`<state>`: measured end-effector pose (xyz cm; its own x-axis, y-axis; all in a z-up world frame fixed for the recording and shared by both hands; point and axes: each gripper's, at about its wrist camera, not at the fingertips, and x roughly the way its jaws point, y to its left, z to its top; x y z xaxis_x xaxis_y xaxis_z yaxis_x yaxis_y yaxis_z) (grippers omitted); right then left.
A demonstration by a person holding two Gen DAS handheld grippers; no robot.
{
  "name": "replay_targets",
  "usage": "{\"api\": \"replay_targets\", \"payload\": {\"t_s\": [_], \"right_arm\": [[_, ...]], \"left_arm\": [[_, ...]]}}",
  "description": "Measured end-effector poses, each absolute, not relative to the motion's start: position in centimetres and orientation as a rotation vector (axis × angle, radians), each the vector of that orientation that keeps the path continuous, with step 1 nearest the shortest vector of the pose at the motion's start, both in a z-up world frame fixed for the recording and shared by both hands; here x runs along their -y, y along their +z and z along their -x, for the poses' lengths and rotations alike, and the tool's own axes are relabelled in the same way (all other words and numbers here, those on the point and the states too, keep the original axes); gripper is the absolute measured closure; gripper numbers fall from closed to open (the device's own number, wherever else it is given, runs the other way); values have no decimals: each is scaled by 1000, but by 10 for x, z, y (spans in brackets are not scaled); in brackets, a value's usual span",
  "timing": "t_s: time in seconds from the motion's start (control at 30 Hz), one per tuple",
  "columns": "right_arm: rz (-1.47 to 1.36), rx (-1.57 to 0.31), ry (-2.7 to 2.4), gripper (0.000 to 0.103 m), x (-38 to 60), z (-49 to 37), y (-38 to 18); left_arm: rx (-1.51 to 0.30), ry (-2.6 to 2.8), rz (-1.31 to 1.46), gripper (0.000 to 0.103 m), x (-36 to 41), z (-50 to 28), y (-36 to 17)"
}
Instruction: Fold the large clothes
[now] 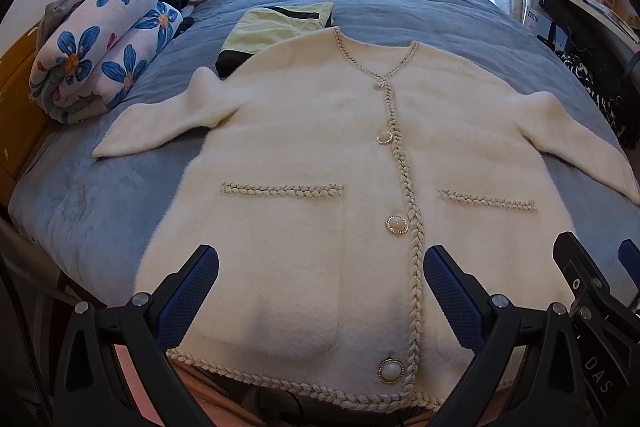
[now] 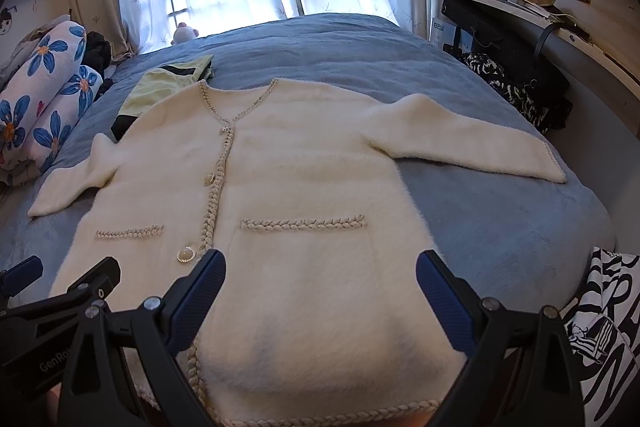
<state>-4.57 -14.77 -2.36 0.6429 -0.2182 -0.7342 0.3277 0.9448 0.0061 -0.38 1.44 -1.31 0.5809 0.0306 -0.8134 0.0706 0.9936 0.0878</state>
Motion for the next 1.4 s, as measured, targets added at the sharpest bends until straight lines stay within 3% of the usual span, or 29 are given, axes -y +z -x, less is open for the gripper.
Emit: {"api": "replay_targets", "payload": {"t_s": [1.4], "right_arm": [[-139, -832, -300, 6, 146, 43, -26]], "left_arm": [[-968, -25, -125, 2, -20, 2, -19]]}}
